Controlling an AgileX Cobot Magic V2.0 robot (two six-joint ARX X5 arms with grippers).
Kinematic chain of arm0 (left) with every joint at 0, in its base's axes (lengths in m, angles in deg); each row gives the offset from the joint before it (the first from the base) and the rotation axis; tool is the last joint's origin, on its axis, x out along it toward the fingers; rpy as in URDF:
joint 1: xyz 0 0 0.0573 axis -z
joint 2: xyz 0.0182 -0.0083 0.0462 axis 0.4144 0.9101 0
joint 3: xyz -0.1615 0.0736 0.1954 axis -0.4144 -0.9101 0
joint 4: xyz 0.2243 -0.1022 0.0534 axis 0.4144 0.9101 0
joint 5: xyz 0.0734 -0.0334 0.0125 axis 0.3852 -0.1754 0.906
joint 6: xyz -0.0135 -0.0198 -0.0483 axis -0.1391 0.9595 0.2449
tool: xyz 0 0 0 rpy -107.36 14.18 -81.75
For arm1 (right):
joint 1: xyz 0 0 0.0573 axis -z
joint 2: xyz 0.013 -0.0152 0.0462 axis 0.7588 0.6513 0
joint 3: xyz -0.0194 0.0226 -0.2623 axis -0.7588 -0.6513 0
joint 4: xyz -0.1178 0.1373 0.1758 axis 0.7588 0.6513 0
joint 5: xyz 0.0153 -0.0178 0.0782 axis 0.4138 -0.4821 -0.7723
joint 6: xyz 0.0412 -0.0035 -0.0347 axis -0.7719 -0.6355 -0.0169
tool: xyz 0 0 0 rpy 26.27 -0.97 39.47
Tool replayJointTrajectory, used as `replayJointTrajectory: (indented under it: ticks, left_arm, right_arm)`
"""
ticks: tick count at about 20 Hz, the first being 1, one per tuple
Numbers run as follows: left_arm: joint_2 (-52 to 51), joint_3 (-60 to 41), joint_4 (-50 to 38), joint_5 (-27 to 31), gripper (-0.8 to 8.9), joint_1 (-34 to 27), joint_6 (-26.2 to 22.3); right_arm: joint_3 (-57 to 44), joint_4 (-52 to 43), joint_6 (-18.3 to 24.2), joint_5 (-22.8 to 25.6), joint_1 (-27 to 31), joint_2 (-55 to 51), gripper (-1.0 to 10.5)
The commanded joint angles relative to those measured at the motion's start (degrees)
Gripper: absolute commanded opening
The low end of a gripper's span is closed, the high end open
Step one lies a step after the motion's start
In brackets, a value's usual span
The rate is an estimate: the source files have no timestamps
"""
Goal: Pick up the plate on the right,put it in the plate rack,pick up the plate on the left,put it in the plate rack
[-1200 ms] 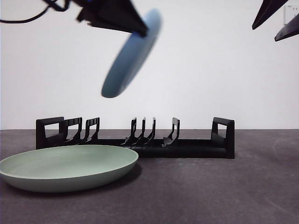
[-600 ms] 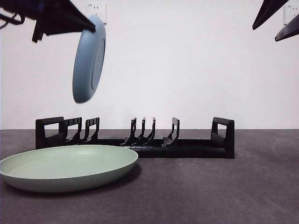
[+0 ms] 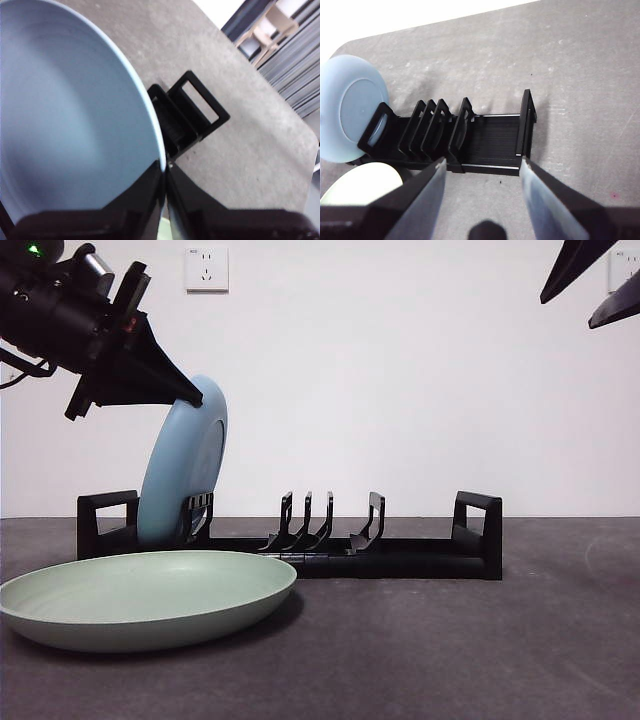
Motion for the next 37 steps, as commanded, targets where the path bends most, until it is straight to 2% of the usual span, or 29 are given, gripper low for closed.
replayJointTrajectory:
  ticks: [1, 2, 3, 5, 8, 10, 14, 18, 21, 28, 31, 33, 36, 37]
  left_arm:
    - [0.22, -0.04, 2.25, -0.74, 2.24, -0.20, -1.84]
    - [-0.22, -0.04, 3.04, -1.84, 3.12, -0.17, -1.84]
    - [-0.68, -0.04, 3.48, -3.65, 3.45, -0.17, -1.88]
    - [-2.82, -0.04, 4.83, -6.88, 3.47, -0.02, -4.13]
    - [-9.57, -0.04, 8.87, -5.20, 3.46, 1.75, -11.54]
    - [-15.54, -0.04, 11.72, 2.69, 3.46, 4.13, -14.69]
    - [-26.80, -0.04, 17.94, 26.18, 3.45, 12.15, -22.51]
    - [-32.98, -0.04, 22.05, 40.74, 3.45, 19.47, -26.03]
    - [-35.95, -0.04, 23.37, 44.74, 3.45, 22.84, -26.56]
    - [-39.26, -0.04, 26.56, 48.50, 3.43, 28.68, -26.86]
    - [-39.32, -0.04, 28.44, 52.87, 3.42, 31.34, -27.15]
    - [-39.32, -0.04, 29.73, 55.23, 3.43, 32.72, -27.17]
    - [-39.30, -0.04, 30.18, 55.67, 3.42, 34.10, -27.30]
    - [-39.30, -0.04, 30.18, 55.69, 3.42, 34.42, -27.30]
  right_arm:
    - [0.07, -0.15, 0.17, -0.35, -0.20, 0.02, 2.5]
    - [0.07, -0.07, -0.22, -1.40, -0.33, 0.11, 2.5]
    - [0.07, -0.07, -0.26, -4.00, -0.50, 0.37, 2.5]
    - [0.07, -0.07, -1.64, -11.30, -0.92, 1.84, 2.5]
    - [0.07, -0.13, -1.66, -18.34, -3.26, 6.05, 2.5]
    - [0.07, -0.31, -1.62, -18.27, -6.23, 10.12, 2.5]
    - [0.07, -5.40, -1.68, -18.21, -11.45, 20.02, 2.5]
    - [0.07, -12.63, -3.61, -17.92, -14.47, 29.46, 2.5]
    - [0.48, -17.20, -4.92, -18.21, -16.37, 36.76, 2.5]
    - [8.33, -16.98, -5.79, -19.74, -20.52, 49.59, 2.5]
    - [10.38, -16.44, -7.02, -19.54, -21.40, 52.48, 2.5]
    - [10.54, -16.46, -7.56, -19.28, -21.49, 53.29, 2.0]
    - [10.56, -16.55, -7.80, -19.30, -21.49, 53.51, 1.8]
    - [10.56, -16.52, -8.81, -19.32, -21.46, 53.51, 1.3]
